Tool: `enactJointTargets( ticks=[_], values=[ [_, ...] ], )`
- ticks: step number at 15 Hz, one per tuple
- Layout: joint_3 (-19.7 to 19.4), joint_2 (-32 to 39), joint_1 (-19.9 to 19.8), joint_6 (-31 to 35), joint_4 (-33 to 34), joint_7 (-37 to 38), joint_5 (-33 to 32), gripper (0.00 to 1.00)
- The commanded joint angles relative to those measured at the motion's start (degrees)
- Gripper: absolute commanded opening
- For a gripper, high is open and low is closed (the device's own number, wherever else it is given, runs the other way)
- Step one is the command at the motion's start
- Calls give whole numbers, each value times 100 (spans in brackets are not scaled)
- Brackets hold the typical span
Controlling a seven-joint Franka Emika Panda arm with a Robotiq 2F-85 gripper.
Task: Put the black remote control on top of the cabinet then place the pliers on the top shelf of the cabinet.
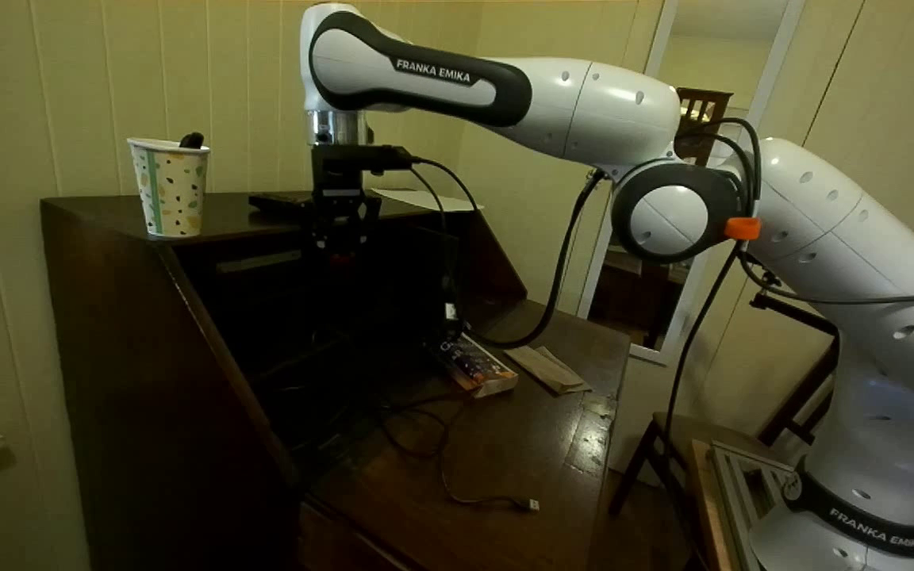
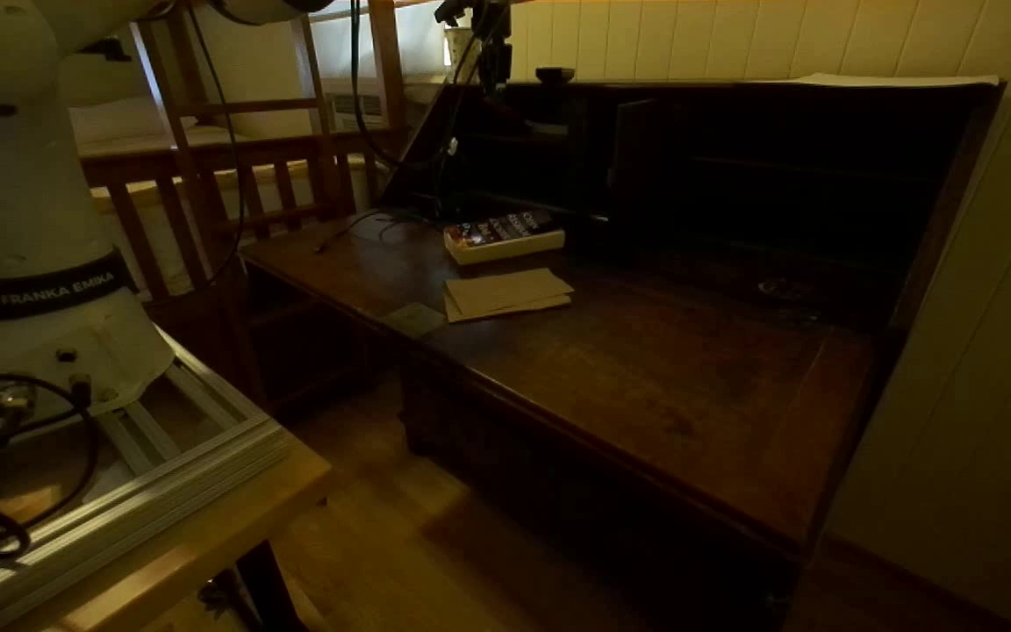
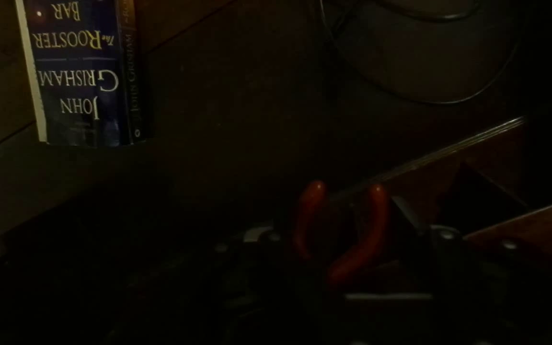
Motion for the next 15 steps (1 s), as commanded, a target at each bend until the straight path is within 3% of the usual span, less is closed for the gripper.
enactJointTargets(
  ticks=[1, 7, 15],
  values=[
    [-51, 122, 89, 120, 168, -773, -160, 27],
    [-82, 201, 166, 462, 161, -2054, -368, 27],
    [-111, 396, 155, 899, 158, -2710, -494, 27]
  ],
)
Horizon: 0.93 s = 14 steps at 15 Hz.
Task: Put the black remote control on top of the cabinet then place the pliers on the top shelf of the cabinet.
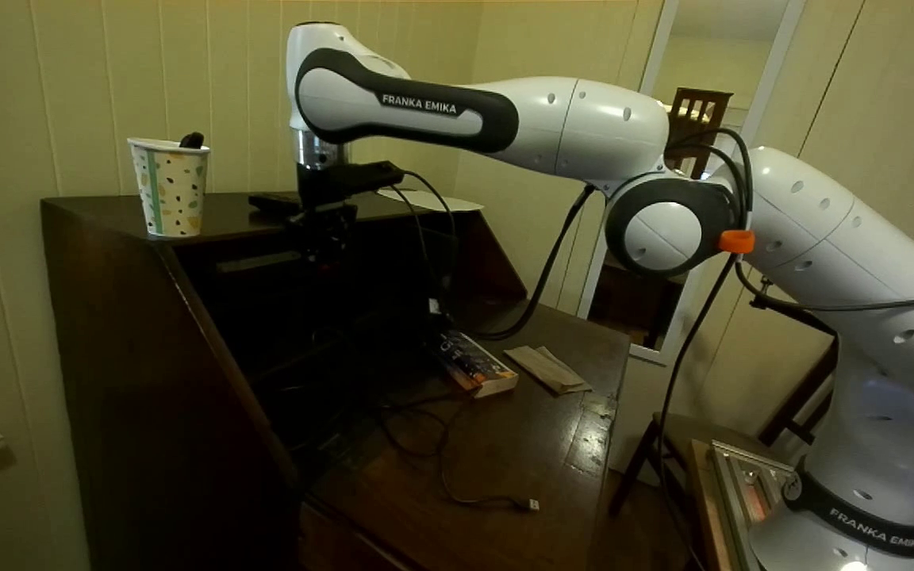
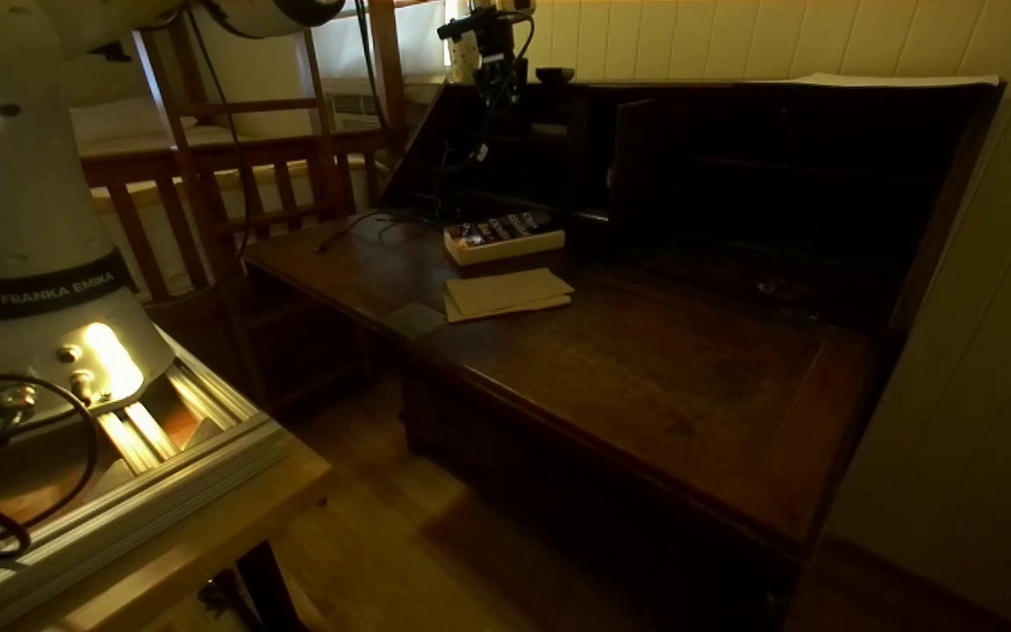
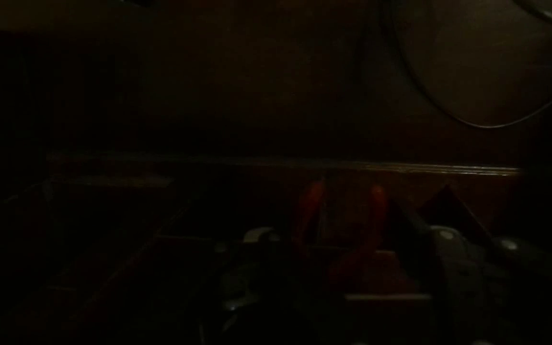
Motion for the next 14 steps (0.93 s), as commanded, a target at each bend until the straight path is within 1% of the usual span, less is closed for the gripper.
enactJointTargets(
  ticks=[1, 6, 14],
  values=[
    [-84, 142, 51, 167, 161, -233, -163, 27],
    [-152, 191, 93, 400, 170, -285, -276, 27],
    [-261, 204, 120, 527, 162, -260, -381, 27]
  ],
)
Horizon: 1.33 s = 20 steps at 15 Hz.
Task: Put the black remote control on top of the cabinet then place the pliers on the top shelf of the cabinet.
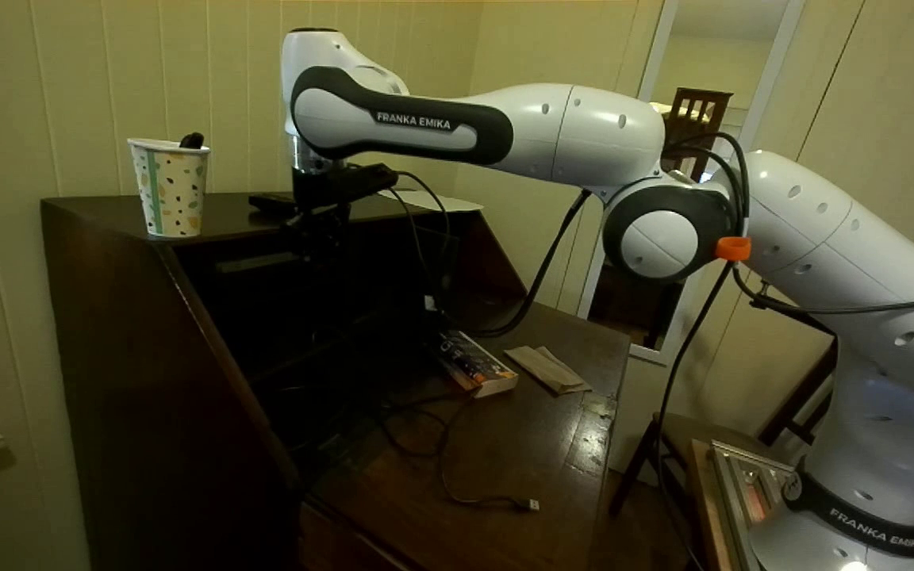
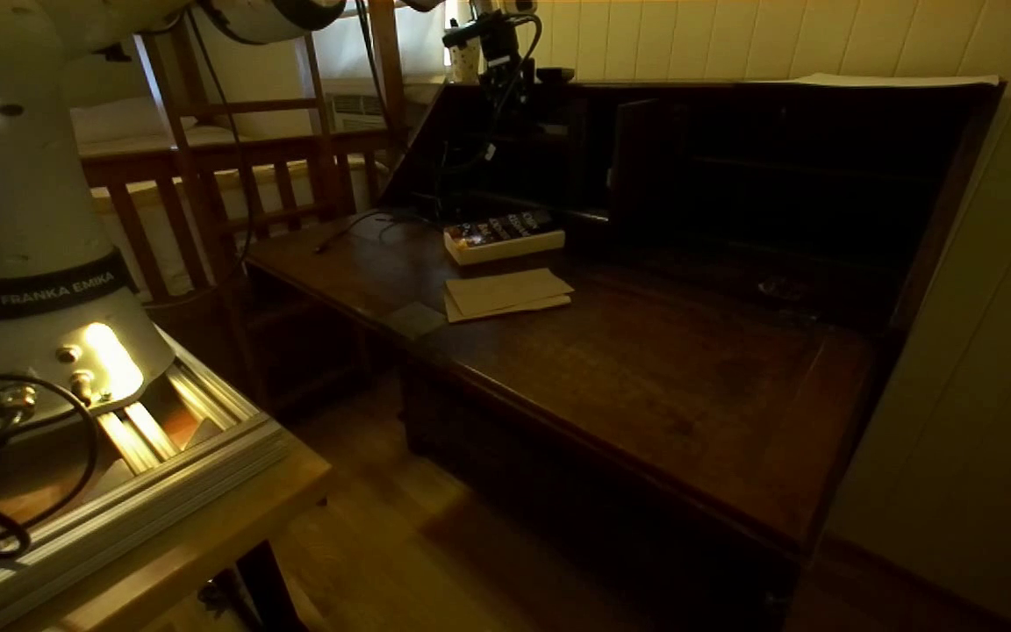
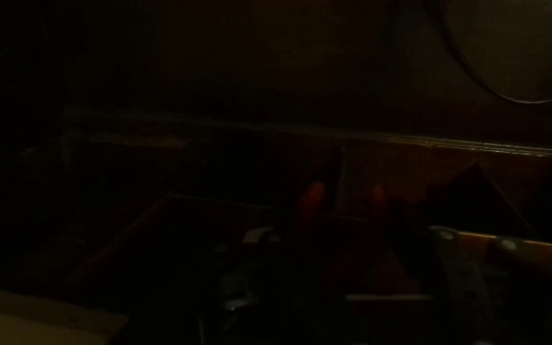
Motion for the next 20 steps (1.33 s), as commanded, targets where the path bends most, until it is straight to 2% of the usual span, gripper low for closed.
enactJointTargets(
  ticks=[1, 10, 11, 12, 15, 16, 20],
  values=[
    [-89, 114, 34, 106, 169, -66, -152, 27],
    [-138, 184, 12, 381, 172, -24, -154, 27],
    [-89, 168, -15, 337, 157, -20, -90, 77],
    [-95, 171, -15, 346, 160, -8, -95, 78],
    [-110, 177, -14, 337, 160, 16, -110, 97],
    [-117, 174, -7, 321, 156, 31, -117, 100],
    [-78, 44, 31, 18, 75, 167, -47, 100]
  ],
)
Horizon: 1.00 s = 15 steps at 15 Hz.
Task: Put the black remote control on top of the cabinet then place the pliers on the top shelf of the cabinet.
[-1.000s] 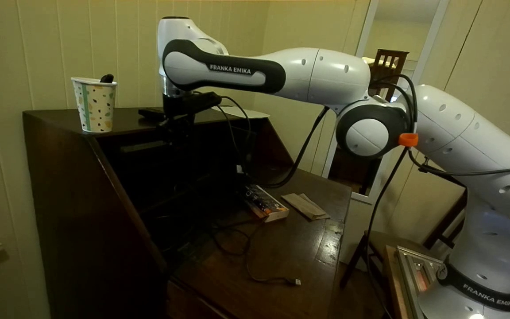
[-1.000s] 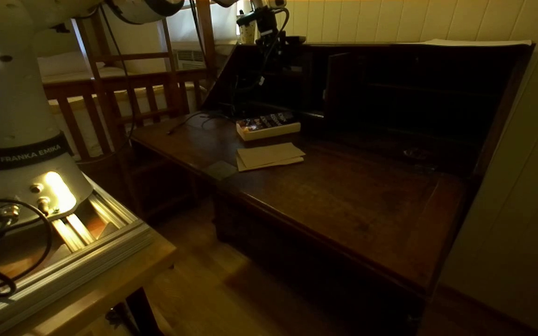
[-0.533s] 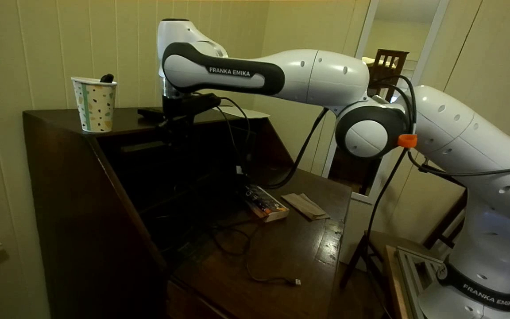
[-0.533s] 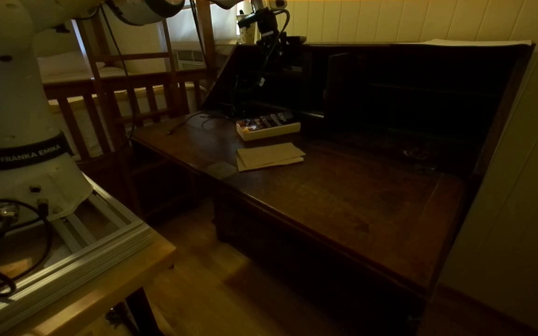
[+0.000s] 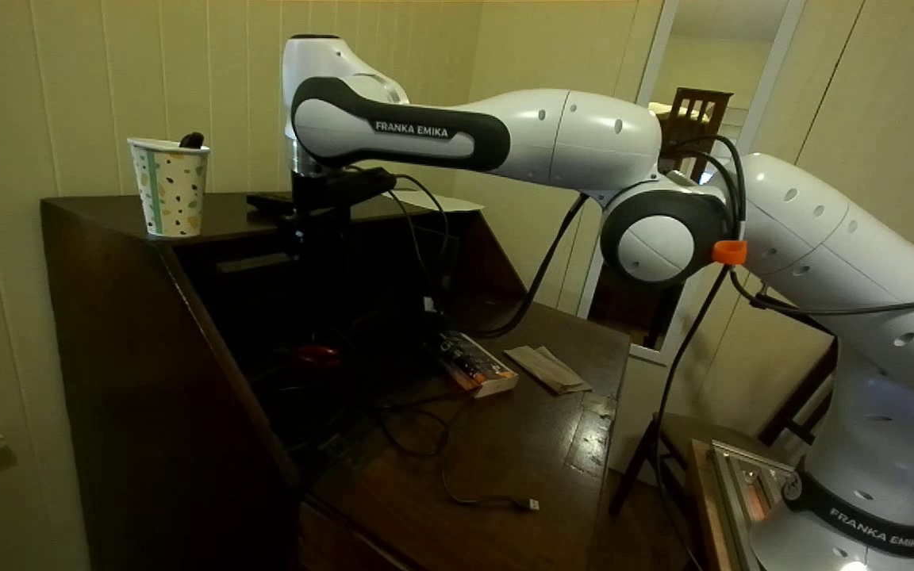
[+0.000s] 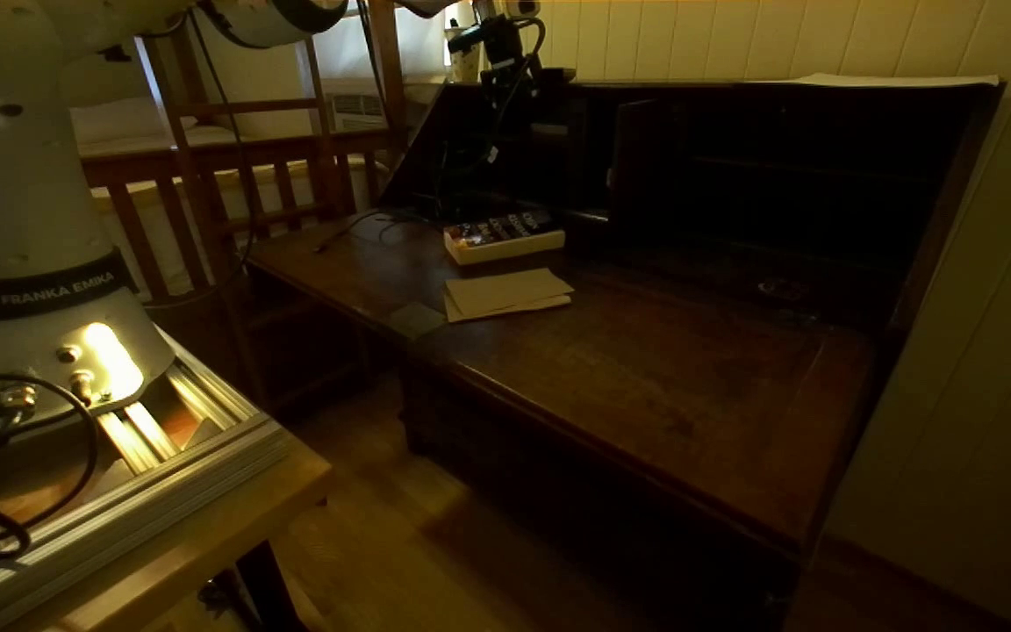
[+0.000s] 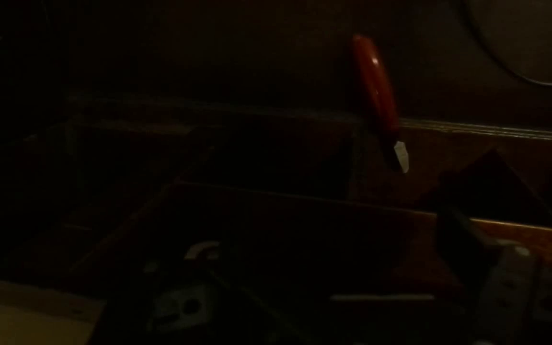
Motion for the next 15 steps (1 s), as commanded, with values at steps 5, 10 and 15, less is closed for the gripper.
enactJointTargets(
  ticks=[5, 10, 15],
  values=[
    [280, -479, 194, -1583, -59, 728, 314, 100],
    [308, -1099, 359, -1831, 73, 2254, 498, 100],
    [151, -1708, 592, -1783, 176, 3738, 311, 100]
  ],
)
